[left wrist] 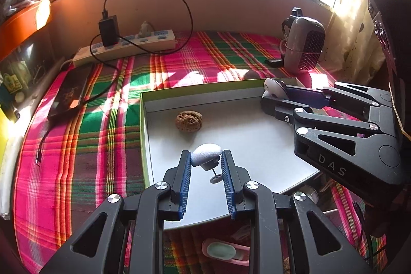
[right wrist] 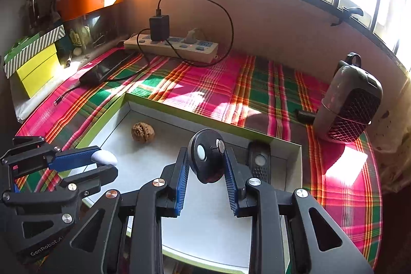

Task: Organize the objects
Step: 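Lift and carry the knob in the left gripper and the disc in the right gripper into the box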

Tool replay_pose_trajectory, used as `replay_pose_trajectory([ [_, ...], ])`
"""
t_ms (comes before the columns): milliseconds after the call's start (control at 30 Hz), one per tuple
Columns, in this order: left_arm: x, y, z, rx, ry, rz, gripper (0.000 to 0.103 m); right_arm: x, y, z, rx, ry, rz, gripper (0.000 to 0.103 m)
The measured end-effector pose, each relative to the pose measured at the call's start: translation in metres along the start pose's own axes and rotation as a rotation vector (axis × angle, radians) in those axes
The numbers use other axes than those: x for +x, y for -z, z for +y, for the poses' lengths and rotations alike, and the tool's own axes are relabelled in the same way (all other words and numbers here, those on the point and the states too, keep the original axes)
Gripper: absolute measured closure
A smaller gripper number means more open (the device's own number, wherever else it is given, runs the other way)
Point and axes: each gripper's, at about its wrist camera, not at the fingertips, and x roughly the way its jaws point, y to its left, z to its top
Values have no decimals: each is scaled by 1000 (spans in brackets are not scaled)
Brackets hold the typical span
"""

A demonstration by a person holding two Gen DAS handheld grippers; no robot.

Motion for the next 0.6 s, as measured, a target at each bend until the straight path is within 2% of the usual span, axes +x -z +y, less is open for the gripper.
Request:
replay_pose_trajectory([
  [600, 29, -5, 9, -17, -21, 41, 81, 48, -12, 10, -52, -43, 87, 75],
])
